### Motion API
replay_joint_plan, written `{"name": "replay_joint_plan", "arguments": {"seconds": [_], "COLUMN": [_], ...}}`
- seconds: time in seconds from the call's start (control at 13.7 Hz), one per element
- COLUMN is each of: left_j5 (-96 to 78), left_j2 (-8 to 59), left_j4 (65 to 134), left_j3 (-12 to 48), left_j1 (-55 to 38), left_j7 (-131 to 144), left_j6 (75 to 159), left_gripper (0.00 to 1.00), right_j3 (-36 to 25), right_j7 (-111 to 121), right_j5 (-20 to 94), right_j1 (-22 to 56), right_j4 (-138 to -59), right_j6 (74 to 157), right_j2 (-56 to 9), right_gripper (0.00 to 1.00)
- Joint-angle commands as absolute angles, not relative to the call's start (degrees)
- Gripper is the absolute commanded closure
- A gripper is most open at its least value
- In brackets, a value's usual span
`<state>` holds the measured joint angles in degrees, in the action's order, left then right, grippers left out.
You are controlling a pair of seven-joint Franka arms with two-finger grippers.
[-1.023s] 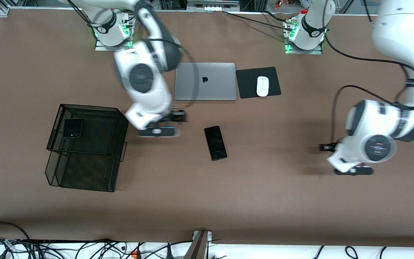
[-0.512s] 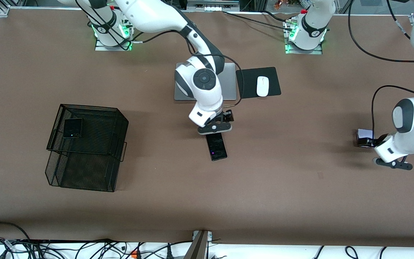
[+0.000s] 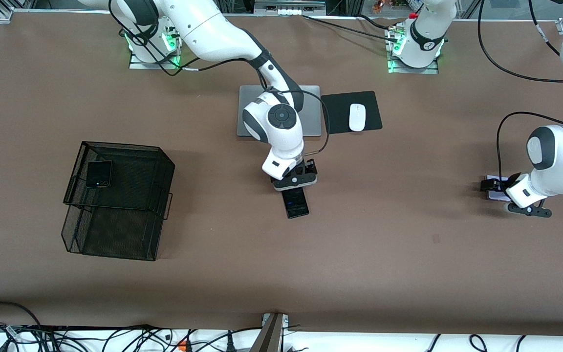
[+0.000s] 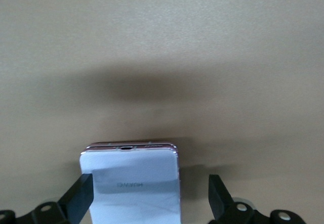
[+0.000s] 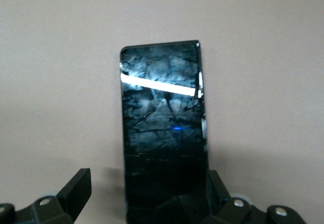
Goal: Place phones with both arms
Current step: 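Carry the black phone into the basket while the left gripper carries the white phone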
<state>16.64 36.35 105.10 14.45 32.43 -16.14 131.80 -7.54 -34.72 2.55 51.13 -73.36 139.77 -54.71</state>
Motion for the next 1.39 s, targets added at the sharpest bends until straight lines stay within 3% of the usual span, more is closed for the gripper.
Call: {"name": "replay_joint_plan", "arguments": {"seconds": [0.0, 0.37, 0.44, 0.51, 0.58, 0.66, 0.95, 1.02, 1.1, 1.17, 1.24, 1.32], "left_j5": [15.3, 15.2, 15.2, 15.2, 15.2, 15.2, 14.7, 12.5, 12.0, 11.9, 11.5, 11.5], "left_j2": [35.2, 36.6, 37.0, 37.2, 37.3, 37.4, 37.7, 37.8, 37.8, 37.7, 37.4, 37.0], "left_j4": [106.3, 106.2, 106.2, 106.3, 106.4, 106.4, 106.4, 106.4, 106.4, 106.2, 105.7, 105.6], "left_j3": [15.3, 15.3, 15.3, 15.3, 15.2, 15.2, 15.3, 15.2, 15.2, 15.3, 15.3, 15.5], "left_j1": [33.8, 34.4, 35.1, 35.2, 35.2, 35.2, 35.3, 35.4, 35.3, 35.2, 35.2, 34.9], "left_j7": [-17.0, -16.3, -16.3, -16.3, -16.3, -16.3, -16.0, -15.6, -15.6, -15.6, -15.6, -15.6], "left_j6": [132.5, 132.7, 132.8, 133.8, 134.6, 134.6, 134.6, 134.0, 133.5, 132.5, 131.4, 130.5], "left_gripper": [0.0, 0.0, 0.0, 0.0, 0.0, 0.0, 0.0, 0.07, 0.41, 0.62, 0.71, 0.73], "right_j3": [-7.4, -7.4, -7.4, -7.5, -7.5, -7.5, -7.9, -7.7, -7.7, -7.8, -7.9, -8.0], "right_j7": [-34.2, -34.5, -34.1, -34.0, -33.9, -34.0, -34.1, -34.1, -34.1, -34.1, -34.0, -33.7], "right_j5": [1.2, 1.2, 1.2, 1.2, 1.3, 1.5, 1.9, 2.2, 2.8, 3.2, 3.2, 3.2], "right_j1": [50.7, 51.3, 51.2, 51.2, 51.1, 51.1, 50.4, 49.4, 48.8, 48.4, 47.9, 47.0], "right_j4": [-71.5, -71.6, -71.6, -71.5, -71.5, -71.5, -71.2, -71.3, -71.2, -71.3, -71.3, -71.4], "right_j6": [140.4, 143.3, 143.3, 143.0, 142.8, 142.6, 133.4, 130.1, 126.5, 123.3, 120.6, 117.4], "right_j2": [-56.6, -58.7, -58.7, -58.4, -58.1, -57.7, -51.8, -49.2, -47.0, -44.8, -42.7, -40.2], "right_gripper": [0.0, 0.0, 0.25, 0.67, 0.9, 1.0, 1.0, 1.0, 1.0, 1.0, 1.0, 1.0]}}
